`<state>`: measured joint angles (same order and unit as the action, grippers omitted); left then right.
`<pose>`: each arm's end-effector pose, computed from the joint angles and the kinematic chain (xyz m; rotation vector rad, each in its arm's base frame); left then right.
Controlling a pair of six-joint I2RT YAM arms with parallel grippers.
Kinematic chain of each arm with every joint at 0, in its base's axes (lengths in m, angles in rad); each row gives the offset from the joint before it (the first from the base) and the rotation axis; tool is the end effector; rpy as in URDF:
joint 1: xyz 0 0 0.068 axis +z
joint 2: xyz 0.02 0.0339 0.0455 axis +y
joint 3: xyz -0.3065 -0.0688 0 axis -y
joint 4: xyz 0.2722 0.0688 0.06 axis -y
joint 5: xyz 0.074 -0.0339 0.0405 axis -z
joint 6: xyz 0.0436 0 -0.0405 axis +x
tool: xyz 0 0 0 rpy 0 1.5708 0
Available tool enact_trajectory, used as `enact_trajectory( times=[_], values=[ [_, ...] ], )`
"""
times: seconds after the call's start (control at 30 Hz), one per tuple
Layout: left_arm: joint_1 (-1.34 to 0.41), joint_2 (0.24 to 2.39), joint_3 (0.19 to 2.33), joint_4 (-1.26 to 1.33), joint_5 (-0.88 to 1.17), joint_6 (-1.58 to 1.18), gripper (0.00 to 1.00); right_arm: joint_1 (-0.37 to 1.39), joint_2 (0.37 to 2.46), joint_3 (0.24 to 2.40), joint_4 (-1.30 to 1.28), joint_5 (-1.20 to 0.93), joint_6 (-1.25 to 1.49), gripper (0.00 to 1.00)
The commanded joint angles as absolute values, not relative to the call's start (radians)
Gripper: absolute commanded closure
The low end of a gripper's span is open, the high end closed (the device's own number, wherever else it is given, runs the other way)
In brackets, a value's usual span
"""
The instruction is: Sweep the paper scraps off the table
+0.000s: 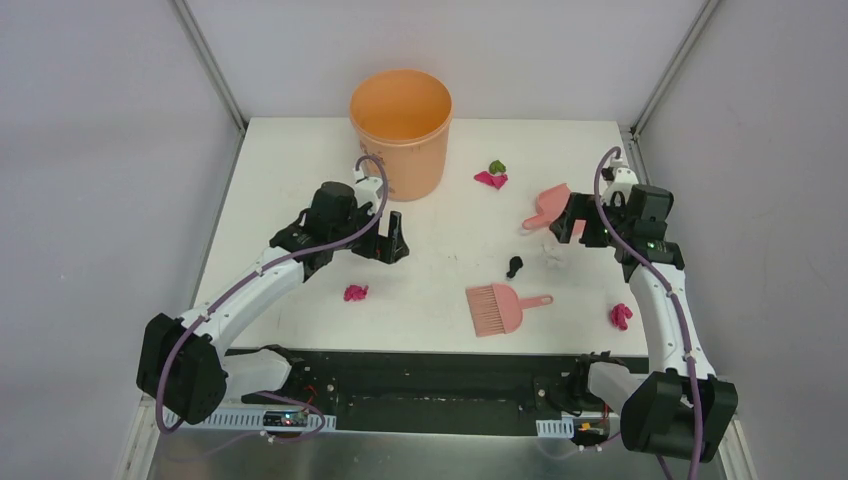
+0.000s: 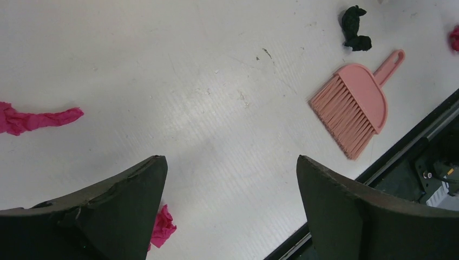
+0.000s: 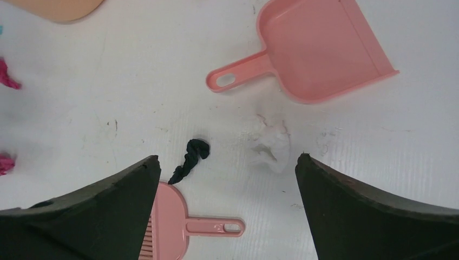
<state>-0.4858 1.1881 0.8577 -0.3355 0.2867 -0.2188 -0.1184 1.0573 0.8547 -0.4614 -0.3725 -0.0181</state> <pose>0.2362 -0.1386 0.2947 0.4646 2.2510 -0.6952 0.2386 -0.0124 0.3138 -0.0912 2.2007 0.3395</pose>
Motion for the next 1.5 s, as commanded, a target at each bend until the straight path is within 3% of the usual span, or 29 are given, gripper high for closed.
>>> enact_trajectory(
  times=[0.0,0.13,0.33,0.57,0.77,0.93,1.07,1.27,1.47],
  values=[
    [-0.504,1.191,0.892,-0.309,0.336,-0.225,0.08,-0.122,1.045,0.874,-0.465,-0.522,-0.142,0.00],
    [-0.510,1.211,0.902,-0.323,0.352,-0.223,0.10,-0.121,1.060,0.856,-0.535,-0.576,-0.336,0.01],
    [-0.515,1.250,0.917,-0.340,0.383,-0.221,0.21,-0.071,1.073,0.841,-0.561,-0.662,-0.421,0.17],
    [-0.518,1.288,0.932,-0.368,0.355,-0.220,0.18,0.247,1.237,0.931,-0.709,-0.510,-0.611,0.39],
    [-0.518,1.290,0.932,-0.373,0.344,-0.220,0.19,0.289,1.290,0.905,-0.699,-0.493,-0.664,0.41],
    [-0.518,1.310,0.938,-0.373,0.343,-0.224,0.18,0.283,1.293,0.900,-0.640,-0.409,-0.603,0.54],
    [-0.518,1.331,0.944,-0.376,0.358,-0.226,0.19,0.288,1.297,0.896,-0.690,-0.469,-0.660,0.55],
    [-0.586,1.325,0.896,-0.248,0.459,-0.208,0.31,0.304,1.287,0.900,-0.700,-0.489,-0.655,0.57],
    [-0.752,1.472,1.015,-0.333,0.480,-0.143,0.40,0.138,1.236,0.957,-0.700,-0.677,-0.529,0.53]
  ],
)
